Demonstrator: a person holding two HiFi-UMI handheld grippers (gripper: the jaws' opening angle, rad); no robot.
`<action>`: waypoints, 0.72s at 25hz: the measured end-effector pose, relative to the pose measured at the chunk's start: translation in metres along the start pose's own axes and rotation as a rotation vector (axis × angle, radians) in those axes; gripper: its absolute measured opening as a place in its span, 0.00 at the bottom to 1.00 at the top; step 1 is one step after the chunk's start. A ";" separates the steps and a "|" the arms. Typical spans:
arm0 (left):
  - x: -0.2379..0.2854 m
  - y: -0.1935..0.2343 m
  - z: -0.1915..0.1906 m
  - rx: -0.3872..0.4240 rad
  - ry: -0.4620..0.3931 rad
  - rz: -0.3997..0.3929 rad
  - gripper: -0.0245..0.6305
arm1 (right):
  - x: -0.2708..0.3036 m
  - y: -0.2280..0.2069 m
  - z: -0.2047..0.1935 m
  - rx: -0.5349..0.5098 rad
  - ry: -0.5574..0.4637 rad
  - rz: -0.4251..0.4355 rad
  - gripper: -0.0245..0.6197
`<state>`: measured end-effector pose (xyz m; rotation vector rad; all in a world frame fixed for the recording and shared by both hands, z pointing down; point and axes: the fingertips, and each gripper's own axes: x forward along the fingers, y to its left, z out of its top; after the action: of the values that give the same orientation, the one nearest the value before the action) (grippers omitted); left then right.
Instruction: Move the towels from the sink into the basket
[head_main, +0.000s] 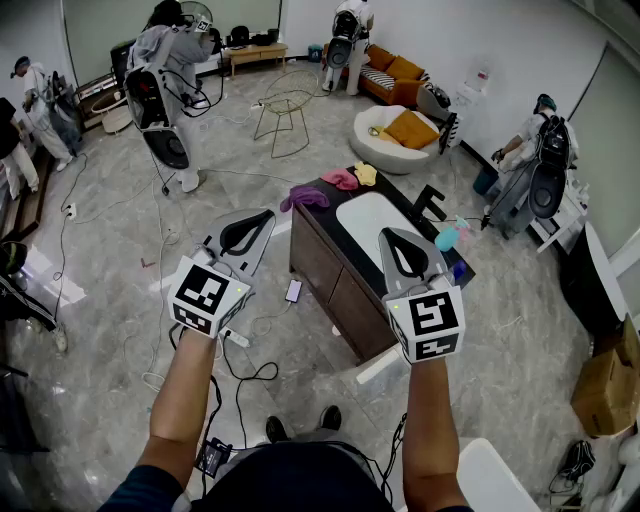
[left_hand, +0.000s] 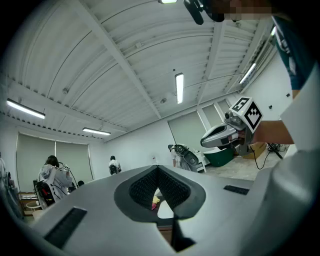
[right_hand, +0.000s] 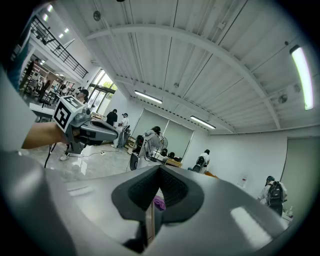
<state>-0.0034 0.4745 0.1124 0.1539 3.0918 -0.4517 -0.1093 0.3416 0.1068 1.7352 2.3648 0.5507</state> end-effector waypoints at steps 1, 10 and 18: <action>-0.002 0.001 0.000 -0.001 -0.003 0.000 0.05 | 0.000 0.002 0.000 0.000 0.001 -0.001 0.05; -0.004 0.019 -0.009 -0.012 -0.009 -0.006 0.05 | 0.016 0.013 0.004 0.009 0.004 -0.002 0.05; 0.014 0.029 -0.029 -0.031 -0.002 -0.013 0.05 | 0.039 0.006 -0.007 0.040 0.004 0.004 0.05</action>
<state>-0.0141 0.5117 0.1314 0.1336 3.0976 -0.4043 -0.1188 0.3788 0.1192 1.7578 2.3911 0.5112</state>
